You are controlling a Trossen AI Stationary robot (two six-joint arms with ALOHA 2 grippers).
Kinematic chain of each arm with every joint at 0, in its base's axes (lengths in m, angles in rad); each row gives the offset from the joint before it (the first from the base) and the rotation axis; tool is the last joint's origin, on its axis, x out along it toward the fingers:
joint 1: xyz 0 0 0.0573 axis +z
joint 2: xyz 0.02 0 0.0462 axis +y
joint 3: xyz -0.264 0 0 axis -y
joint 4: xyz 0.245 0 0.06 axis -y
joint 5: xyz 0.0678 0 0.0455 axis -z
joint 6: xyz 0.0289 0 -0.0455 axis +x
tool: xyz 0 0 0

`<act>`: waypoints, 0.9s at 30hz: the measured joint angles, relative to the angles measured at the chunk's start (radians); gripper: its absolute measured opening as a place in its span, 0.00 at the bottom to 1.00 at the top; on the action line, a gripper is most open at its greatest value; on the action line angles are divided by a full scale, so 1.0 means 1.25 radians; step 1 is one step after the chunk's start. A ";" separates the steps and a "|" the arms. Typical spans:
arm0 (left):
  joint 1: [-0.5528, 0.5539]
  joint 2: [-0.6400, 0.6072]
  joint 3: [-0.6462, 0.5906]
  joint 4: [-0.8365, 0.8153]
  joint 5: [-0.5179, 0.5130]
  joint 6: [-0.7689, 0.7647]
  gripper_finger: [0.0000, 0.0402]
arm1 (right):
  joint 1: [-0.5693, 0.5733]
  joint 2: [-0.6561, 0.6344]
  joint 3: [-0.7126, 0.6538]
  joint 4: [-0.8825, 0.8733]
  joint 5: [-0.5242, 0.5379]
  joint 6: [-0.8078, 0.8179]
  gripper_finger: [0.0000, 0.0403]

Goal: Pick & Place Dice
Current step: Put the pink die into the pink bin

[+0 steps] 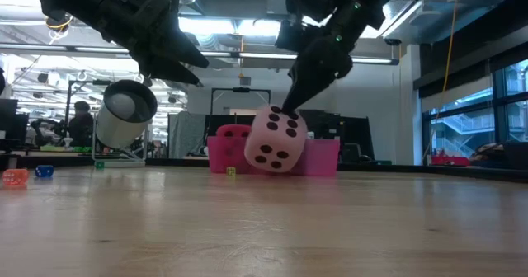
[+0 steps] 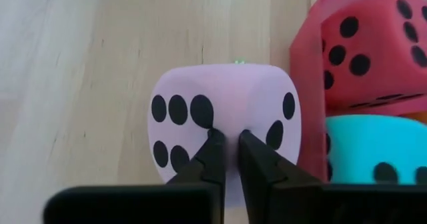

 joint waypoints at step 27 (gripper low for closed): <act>0.000 0.000 0.000 0.000 0.000 0.000 1.00 | 0.001 -0.001 0.098 -0.120 -0.008 0.036 0.05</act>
